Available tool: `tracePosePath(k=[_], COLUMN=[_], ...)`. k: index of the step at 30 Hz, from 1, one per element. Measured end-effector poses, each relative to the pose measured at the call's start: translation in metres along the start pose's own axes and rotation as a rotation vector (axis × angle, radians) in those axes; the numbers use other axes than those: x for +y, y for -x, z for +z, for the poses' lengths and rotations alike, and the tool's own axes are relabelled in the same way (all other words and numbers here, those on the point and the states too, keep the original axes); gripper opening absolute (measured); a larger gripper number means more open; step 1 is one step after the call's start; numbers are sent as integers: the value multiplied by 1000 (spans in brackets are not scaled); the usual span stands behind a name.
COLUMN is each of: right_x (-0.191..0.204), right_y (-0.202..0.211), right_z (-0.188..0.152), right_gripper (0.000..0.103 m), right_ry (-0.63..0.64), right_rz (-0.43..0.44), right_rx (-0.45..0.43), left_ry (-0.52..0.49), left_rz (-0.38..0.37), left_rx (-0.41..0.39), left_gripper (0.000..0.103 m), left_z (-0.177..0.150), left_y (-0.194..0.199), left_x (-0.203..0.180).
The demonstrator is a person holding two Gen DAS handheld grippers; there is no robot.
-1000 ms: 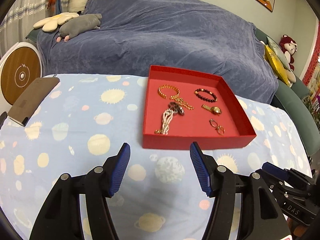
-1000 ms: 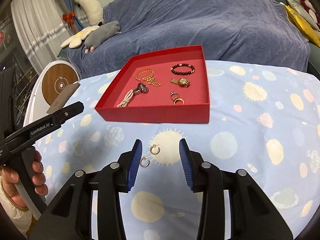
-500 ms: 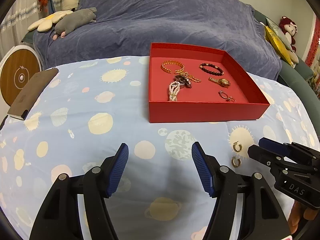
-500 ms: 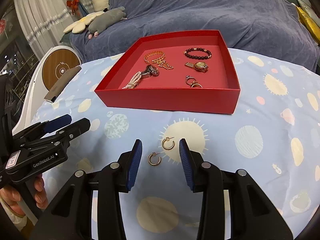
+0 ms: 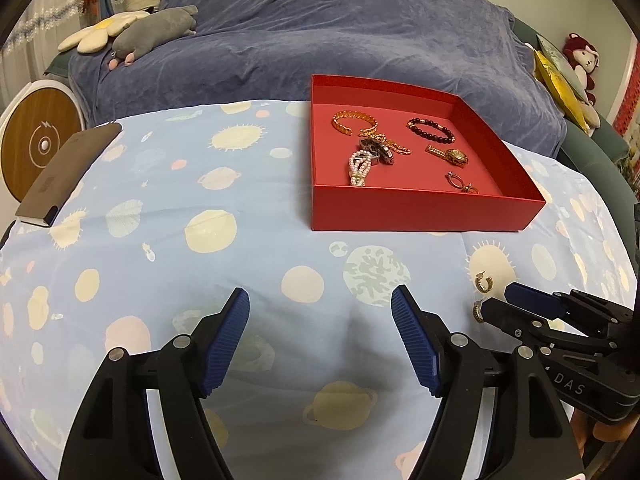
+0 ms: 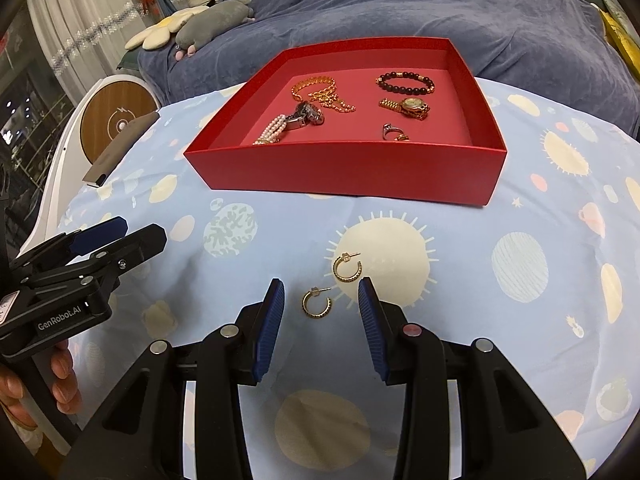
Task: Organize jewelry
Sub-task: 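Grasp a gold hoop earring with the right tool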
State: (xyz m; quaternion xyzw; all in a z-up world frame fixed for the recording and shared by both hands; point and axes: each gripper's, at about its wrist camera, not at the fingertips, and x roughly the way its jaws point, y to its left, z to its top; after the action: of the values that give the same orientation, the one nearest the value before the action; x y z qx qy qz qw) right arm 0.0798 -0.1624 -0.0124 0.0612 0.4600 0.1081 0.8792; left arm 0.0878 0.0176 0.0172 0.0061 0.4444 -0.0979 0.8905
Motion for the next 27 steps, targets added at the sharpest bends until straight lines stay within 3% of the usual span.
tracePosePath(k=[16, 22, 27], right_x=[1, 0, -10], right_y=[-17, -19, -17], right_z=[6, 8, 9], right_gripper=[37, 30, 16], right_ry=[-7, -2, -22], right_rz=[-56, -76, -87], right_rx=[-31, -35, -33], left_ry=[13, 13, 5], left_rz=[-6, -15, -40], left_rx=[9, 21, 31], left_gripper=[71, 72, 72], left_z=[-5, -6, -7], left_y=[5, 3, 1], left_x=[15, 14, 5])
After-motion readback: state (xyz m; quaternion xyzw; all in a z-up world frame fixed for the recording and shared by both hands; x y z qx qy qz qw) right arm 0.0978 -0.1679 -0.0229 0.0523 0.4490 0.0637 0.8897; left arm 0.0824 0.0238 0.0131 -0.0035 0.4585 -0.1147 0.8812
